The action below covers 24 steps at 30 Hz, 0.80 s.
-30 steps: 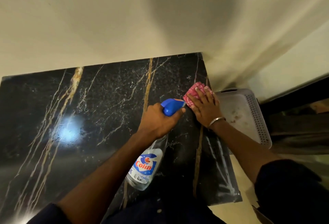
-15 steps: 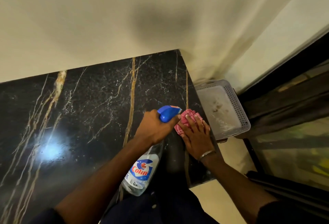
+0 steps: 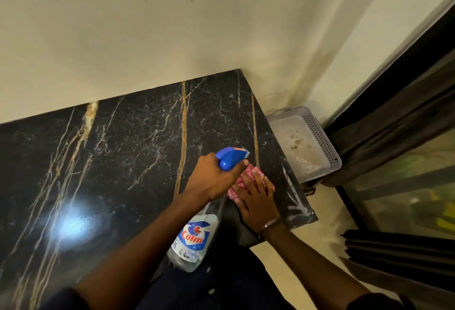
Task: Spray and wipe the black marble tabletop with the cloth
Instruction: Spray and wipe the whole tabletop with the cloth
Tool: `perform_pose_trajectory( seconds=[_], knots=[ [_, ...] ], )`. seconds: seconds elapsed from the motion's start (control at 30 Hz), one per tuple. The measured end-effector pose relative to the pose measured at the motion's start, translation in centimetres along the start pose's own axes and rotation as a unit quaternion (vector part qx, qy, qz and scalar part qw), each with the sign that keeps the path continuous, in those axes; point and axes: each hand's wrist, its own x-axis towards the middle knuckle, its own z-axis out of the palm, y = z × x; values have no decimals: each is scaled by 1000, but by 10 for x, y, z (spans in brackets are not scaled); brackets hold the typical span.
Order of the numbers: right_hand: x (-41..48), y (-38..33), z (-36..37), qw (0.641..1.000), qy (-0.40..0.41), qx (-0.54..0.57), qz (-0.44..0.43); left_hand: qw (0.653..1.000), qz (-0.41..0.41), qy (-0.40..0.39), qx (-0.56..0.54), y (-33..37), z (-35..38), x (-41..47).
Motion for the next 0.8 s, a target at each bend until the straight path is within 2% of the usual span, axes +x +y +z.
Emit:
perform_pose_trajectory(
  seconds=[0.1,0.17,0.3,0.4,0.47,0.63,0.8],
  knots=[
    [-17,15,-1,997,-7,-25,-71,1000,11,5,-1,1,-3,-5],
    [-29,35,-5,996,2,-45,-80,1000,14,6,-4,-1,-6,-7],
    [-41,62,-15,998,23,-30,45,1000,6,4,3,-7,-11,-8],
    [-37,41,-15,983,44,16,179,1000,8,8,3,-9,-13,-9],
    [-34,16,-9,977,62,37,202,1000,10,10,1,-9,-12,-11],
    [-43,-13,16,1000,14,-3,19,1000,20,23,1,-9,-6,-15],
    [-65,25,-2,994,19,-15,-102,1000,12,1,8,-13,-5,-16]
  ],
)
